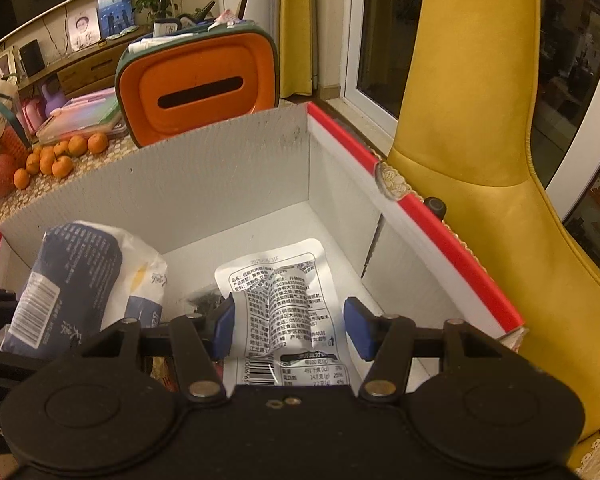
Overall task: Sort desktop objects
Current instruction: 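Open both grippers to drop the wipes pack and sachet into the box, then withdraw both grippers up and away from the red box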
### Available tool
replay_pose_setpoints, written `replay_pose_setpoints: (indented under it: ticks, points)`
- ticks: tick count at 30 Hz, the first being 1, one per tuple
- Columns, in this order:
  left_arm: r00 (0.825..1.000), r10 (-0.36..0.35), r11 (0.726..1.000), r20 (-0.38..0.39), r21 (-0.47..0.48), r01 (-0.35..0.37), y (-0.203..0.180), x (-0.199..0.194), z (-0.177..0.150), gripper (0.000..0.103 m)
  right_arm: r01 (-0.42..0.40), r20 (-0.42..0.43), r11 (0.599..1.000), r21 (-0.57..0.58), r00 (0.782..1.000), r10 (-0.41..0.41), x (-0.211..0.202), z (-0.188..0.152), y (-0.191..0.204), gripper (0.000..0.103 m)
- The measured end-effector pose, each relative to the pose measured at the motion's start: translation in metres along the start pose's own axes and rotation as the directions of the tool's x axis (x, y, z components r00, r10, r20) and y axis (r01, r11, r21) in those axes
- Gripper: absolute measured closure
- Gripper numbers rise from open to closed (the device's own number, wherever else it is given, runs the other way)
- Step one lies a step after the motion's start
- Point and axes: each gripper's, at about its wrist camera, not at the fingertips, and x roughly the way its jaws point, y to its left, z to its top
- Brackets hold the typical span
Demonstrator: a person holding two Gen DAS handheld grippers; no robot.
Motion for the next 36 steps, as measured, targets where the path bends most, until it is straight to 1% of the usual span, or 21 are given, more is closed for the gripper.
replay_pose_setpoints:
  ticks: [7, 12, 13, 17, 21, 25, 31, 36]
  points:
    - [1.000, 0.004, 1.000, 0.001, 0.020, -0.004, -0.003, -0.001, -0.001, 0.055, -0.009, -0.007, 1.000, 0.008, 1.000, 0.009, 0.000, 0.001, -0.002, 0.046]
    - [0.999, 0.010, 0.999, 0.032, 0.035, -0.011, -0.006, -0.010, -0.002, 0.040, -0.012, 0.004, 1.000, 0.019, 1.000, 0.012, -0.005, 0.001, -0.004, 0.040]
    - [0.999, 0.012, 0.999, 0.039, 0.035, -0.013, -0.007, -0.012, -0.003, 0.039, -0.016, 0.009, 1.000, 0.020, 1.000, 0.016, -0.007, 0.001, -0.004, 0.040]
    - [0.999, 0.010, 0.999, 0.049, 0.036, -0.012, -0.008, -0.021, -0.004, 0.039, -0.029, 0.024, 0.999, 0.025, 0.999, 0.028, -0.017, 0.000, -0.006, 0.039]
    - [0.998, 0.012, 0.999, 0.061, 0.040, -0.014, -0.010, -0.032, -0.010, 0.039, -0.046, 0.042, 0.999, 0.023, 0.998, 0.045, -0.031, 0.000, -0.008, 0.033]
    - [0.997, 0.006, 0.999, 0.071, 0.036, -0.009, -0.010, -0.045, -0.016, 0.039, -0.060, 0.063, 0.998, 0.022, 0.996, 0.058, -0.046, -0.002, -0.011, 0.031]
    - [0.995, 0.004, 0.999, 0.095, 0.043, -0.008, -0.014, -0.068, -0.026, 0.039, -0.090, 0.092, 0.996, 0.030, 0.992, 0.087, -0.071, -0.008, -0.014, 0.030]
    - [0.993, 0.002, 0.999, 0.120, 0.040, -0.006, -0.018, -0.088, -0.035, 0.039, -0.121, 0.113, 0.993, 0.002, 0.986, 0.120, -0.092, -0.015, -0.008, 0.030]
